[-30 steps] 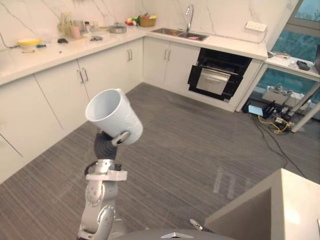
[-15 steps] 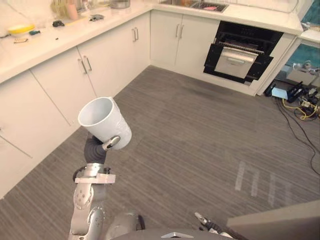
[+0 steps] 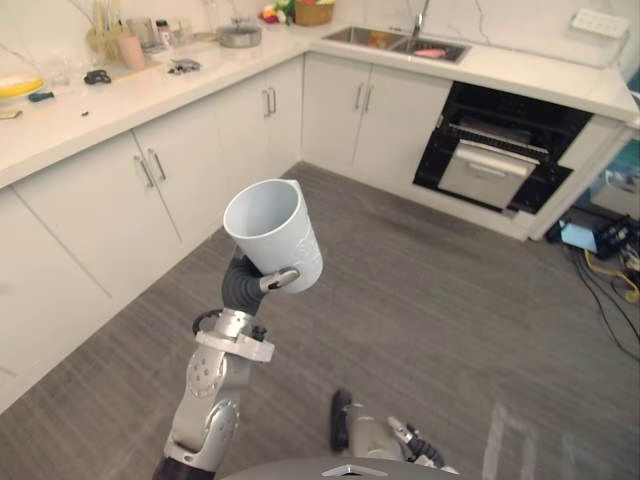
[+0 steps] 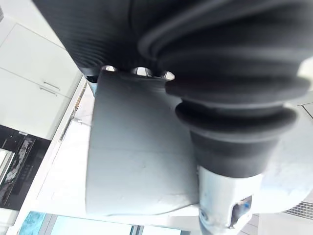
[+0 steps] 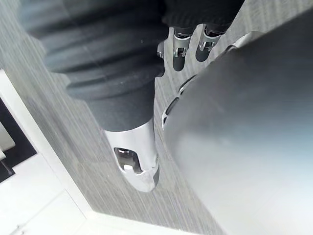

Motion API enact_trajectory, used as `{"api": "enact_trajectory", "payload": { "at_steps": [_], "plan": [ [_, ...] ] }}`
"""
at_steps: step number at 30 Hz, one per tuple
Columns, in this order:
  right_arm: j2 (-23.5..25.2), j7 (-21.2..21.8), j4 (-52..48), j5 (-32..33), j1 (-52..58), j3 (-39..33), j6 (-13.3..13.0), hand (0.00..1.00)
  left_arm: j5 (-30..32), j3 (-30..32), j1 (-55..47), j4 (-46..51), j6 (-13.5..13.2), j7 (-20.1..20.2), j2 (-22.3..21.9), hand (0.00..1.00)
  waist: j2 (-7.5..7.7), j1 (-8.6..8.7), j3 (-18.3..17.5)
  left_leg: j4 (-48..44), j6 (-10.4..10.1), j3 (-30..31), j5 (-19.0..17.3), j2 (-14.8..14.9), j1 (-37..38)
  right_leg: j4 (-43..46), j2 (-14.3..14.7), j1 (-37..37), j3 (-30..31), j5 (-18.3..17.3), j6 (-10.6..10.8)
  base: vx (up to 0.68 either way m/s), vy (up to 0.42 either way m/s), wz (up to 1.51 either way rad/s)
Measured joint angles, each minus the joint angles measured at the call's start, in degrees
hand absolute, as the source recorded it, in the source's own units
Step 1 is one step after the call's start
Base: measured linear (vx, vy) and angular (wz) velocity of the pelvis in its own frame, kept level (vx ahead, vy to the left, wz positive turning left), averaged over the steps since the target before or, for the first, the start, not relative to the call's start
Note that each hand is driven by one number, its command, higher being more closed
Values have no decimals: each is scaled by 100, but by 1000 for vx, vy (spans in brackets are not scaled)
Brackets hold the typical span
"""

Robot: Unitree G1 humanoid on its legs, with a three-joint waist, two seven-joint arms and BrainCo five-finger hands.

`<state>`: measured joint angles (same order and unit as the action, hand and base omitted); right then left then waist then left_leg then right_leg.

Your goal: Walk over to the sink, pick up the cup, carry it to the dishwasher, place the cup inside the dishwasher, then close the dishwasher door

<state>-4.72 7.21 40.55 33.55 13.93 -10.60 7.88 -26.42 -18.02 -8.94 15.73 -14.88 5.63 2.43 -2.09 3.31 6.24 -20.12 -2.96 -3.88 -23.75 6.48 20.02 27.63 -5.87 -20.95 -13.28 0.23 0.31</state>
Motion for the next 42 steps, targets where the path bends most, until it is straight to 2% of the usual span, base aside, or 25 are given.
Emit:
{"api": "enact_trajectory", "payload": {
  "at_steps": [2, 3, 4, 7, 10, 11, 13, 15, 16, 18, 19, 21, 22, 23, 25, 27, 30, 32, 33, 34, 36, 39, 40, 41, 42],
  "plan": [
    [-121, -22, -286, -21, -21, 104, 171, 0, 142, -36, -13, 2, -26, -50, -55, 100, -216, -21, 13, -1178, -29, 9, 381, 298, -400, 269, 237, 61, -159, -516, -138, 497, -294, -14],
    [-159, -30, -506, -87, -5, 103, 346, 0, 182, -39, -13, 3, -29, -107, -132, 100, -339, -51, 105, -2340, -161, 51, 1207, 539, -943, 172, 416, 354, -233, -787, -214, 528, -296, -21],
    [-222, -49, -709, -152, 56, 170, 520, 0, 183, -16, -75, 2, -28, -143, -204, 100, -375, -94, 156, -3566, -351, 138, 2393, 787, -1668, -169, 602, 724, -294, -896, -280, 520, -260, -18],
    [-266, -170, -871, -318, 124, 385, 734, 0, 178, 87, -231, 11, -38, -123, -254, 100, -301, -290, 244, -4765, -89, -340, 1849, 1067, -2857, -1145, 825, 1838, -333, -903, -294, 541, -192, -10],
    [-300, -161, -746, -361, 38, 608, 777, 0, 162, 395, -635, 74, -192, -19, -231, 100, -224, -626, 196, -2987, -32, -831, 1191, 918, -3396, -1829, 865, 2627, -337, -818, -176, 488, -138, -33],
    [-297, -108, -478, -361, -141, 656, 745, 0, 127, 468, -756, 52, -209, -13, -215, 100, -197, -646, 189, -1380, -105, -816, 1253, 641, -3377, -1981, 862, 2813, -273, -812, -165, 493, -58, -26],
    [-370, -83, 55, -360, -404, 766, 700, 0, 89, 483, -851, -66, -262, 3, -171, 100, -190, -657, 178, 683, -214, -503, 1846, 211, -3287, -2227, 859, 3142, -189, -897, -25, 600, 42, -22],
    [-376, -69, 325, -358, -518, 772, 619, 0, 73, 417, -917, -130, -267, 31, -186, 100, -196, -739, 177, 1252, -269, -379, 2249, 30, -3344, -2332, 849, 3406, -29, -1086, 225, 542, 117, -42],
    [-373, -53, 360, -350, -488, 765, 565, 0, 75, 384, -905, -129, -324, 108, -172, 100, -151, -818, 142, 1266, -99, -313, 2517, -75, -3406, -2255, 786, 3508, 79, -1344, 271, 533, 223, -54],
    [-262, -33, 670, -280, -482, 700, 539, 0, 73, 406, -854, -157, -349, 177, -49, 100, 207, -808, -102, 952, 238, -235, 2844, -481, -3417, -1752, 368, 3471, 195, -1853, 554, 691, 240, -30],
    [-200, -35, 774, -199, -382, 597, 478, 0, 74, 470, -684, -275, -339, 272, -28, 100, 381, -687, -147, 576, 469, -224, 2625, -701, -3389, -868, 15, 3273, 141, -2054, 887, 635, 169, 17],
    [-141, -33, 753, -24, -314, 194, 348, 0, 73, 500, -431, -283, -269, 371, -18, 100, 479, -584, -74, -1, 558, -242, 1973, -826, -3205, 1450, -381, 2490, 149, -1551, 914, 610, 198, 13],
    [-59, -13, 756, 65, -283, 23, 265, 0, 72, 500, -296, -221, -196, 408, 108, 100, 582, -489, 14, -152, 712, -264, 1534, -948, -2920, 2999, -692, 1850, 366, -504, 536, 581, 166, -7],
    [-32, 35, 717, 116, -293, -93, 119, 0, 79, 510, -247, -216, -125, 415, 204, 100, 699, -434, 50, -299, 770, -281, 1176, -980, -2591, 4358, -766, 1204, 639, -395, 278, 575, 142, -9],
    [18, 259, 577, 99, -272, -149, -39, 0, 148, 485, -240, -414, -78, 327, 226, 100, 617, -239, 43, -70, 758, -227, 939, -880, -1939, 4918, -567, 629, 612, -638, 79, 473, 90, 0],
    [120, 353, 384, 101, -246, -144, -184, 0, 183, 390, -70, -528, -99, 249, 227, 100, 590, -93, 34, 316, 686, -81, 891, -850, -1513, 4232, -384, 119, 418, -876, 207, 528, 67, 35],
    [232, 222, -19, 178, 23, -306, -267, 0, 175, 171, 275, -519, -72, 241, 215, 100, 443, -87, 128, 797, 493, 95, 800, -781, -863, 1855, -358, -35, -473, -1062, 81, 637, 0, 35],
    [306, 144, -161, 280, 93, -376, -269, 0, 163, 96, 447, -502, -7, 350, 203, 100, 269, -80, 229, 687, 135, 65, 576, -573, -559, -97, -67, 232, -736, -743, 22, 652, -61, 25],
    [357, 71, -196, 335, 146, -378, -276, 0, 140, 16, 459, -473, 22, 472, 210, 100, 239, -69, 238, 493, -128, 2, 373, -500, -382, -1190, 44, 459, -743, -278, 20, 657, -108, 15],
    [360, -23, -271, 378, 217, -325, -281, 0, 132, -67, 346, -367, 35, 566, 195, 100, 291, -70, 223, 256, -270, -191, 150, -459, -138, -1296, -3, 589, -798, 530, -376, 797, -154, -7],
    [139, -193, -442, 452, 164, -256, -300, 0, 151, -181, 192, -263, 51, 685, 102, 100, -154, -69, 233, -335, -335, -552, -11, 11, 2, -505, 294, 566, -801, 88, -650, 745, -159, -39],
    [167, -762, -1097, 724, 323, -136, -407, 0, 189, -378, 283, -69, -25, 761, 73, 100, -285, 48, 221, -1736, -246, -734, 778, 302, -333, 353, 477, 540, -693, -914, -655, 506, -155, -34],
    [263, -990, -1399, 787, 418, -141, -492, 0, 186, -433, 300, -14, -63, 770, 55, 100, -343, 51, 242, -2452, -217, -692, 1331, 472, -611, 390, 626, 668, -587, -1092, -668, 507, -159, -64],
    [333, -1387, -1837, 930, 512, -130, -630, 0, 187, -486, 300, -9, -103, 785, 28, 100, -339, 36, 255, -3481, -315, -513, 2637, 660, -1142, 318, 858, 877, -377, -1313, -704, 494, -110, -67],
    [349, -1567, -2057, 953, 550, -123, -722, 0, 187, -530, 298, -12, -112, 787, 25, 100, -366, 34, 252, -3984, -333, -380, 2817, 706, -1441, 252, 962, 1013, -294, -1394, -752, 598, -90, -81]
  ]
}}
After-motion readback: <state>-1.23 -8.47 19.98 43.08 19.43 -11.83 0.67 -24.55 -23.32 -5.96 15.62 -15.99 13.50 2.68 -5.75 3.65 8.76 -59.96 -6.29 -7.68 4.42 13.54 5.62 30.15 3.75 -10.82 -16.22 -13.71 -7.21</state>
